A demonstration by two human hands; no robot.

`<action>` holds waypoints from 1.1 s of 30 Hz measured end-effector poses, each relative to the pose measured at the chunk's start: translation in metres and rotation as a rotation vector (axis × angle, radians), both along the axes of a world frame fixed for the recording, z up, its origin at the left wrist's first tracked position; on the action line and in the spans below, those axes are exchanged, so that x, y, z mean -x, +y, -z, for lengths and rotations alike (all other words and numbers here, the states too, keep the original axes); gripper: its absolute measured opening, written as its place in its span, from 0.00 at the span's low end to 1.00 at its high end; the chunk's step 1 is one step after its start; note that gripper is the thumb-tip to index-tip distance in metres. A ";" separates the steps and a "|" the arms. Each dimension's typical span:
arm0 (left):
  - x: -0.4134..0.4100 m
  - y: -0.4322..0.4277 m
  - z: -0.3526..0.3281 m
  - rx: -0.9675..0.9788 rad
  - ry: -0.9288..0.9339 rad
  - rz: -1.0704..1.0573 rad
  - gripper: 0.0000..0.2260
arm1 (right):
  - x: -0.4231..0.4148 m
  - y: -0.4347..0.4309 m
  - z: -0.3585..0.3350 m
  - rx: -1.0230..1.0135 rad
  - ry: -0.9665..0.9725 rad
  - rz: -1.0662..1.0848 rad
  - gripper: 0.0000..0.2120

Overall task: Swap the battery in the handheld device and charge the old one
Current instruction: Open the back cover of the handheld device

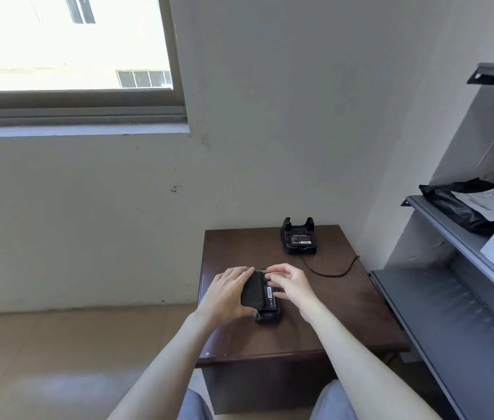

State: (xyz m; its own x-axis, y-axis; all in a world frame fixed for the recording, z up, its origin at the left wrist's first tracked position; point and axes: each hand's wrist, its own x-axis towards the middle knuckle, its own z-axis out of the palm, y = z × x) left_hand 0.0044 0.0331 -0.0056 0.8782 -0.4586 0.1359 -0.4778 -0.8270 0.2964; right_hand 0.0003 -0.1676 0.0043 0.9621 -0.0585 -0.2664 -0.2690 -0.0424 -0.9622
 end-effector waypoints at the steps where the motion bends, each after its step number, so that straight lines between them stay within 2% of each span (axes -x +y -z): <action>1: -0.002 0.004 0.002 0.001 0.021 -0.014 0.46 | -0.001 -0.001 0.002 0.014 0.002 0.000 0.08; 6: -0.014 0.020 0.009 0.002 0.184 -0.026 0.46 | -0.007 -0.006 0.011 0.065 0.009 -0.002 0.10; 13: -0.030 0.032 0.017 -0.004 0.283 -0.024 0.46 | -0.014 -0.007 0.021 0.070 0.006 0.016 0.10; 25: -0.040 0.044 0.033 -0.080 0.343 0.021 0.42 | -0.019 -0.016 0.031 0.064 -0.016 0.024 0.11; 30: -0.036 0.045 0.039 -0.037 0.350 0.031 0.43 | -0.017 -0.018 0.031 0.075 -0.018 0.025 0.11; 33: -0.034 0.044 0.039 -0.071 0.302 0.068 0.48 | -0.015 -0.021 0.029 0.095 -0.021 0.015 0.11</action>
State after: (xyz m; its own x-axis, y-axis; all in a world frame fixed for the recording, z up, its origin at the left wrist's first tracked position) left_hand 0.0383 0.0768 -0.0443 0.8410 -0.5166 -0.1608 -0.4318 -0.8199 0.3760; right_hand 0.0151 -0.1881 -0.0244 0.9663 -0.0967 -0.2385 -0.2499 -0.1301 -0.9595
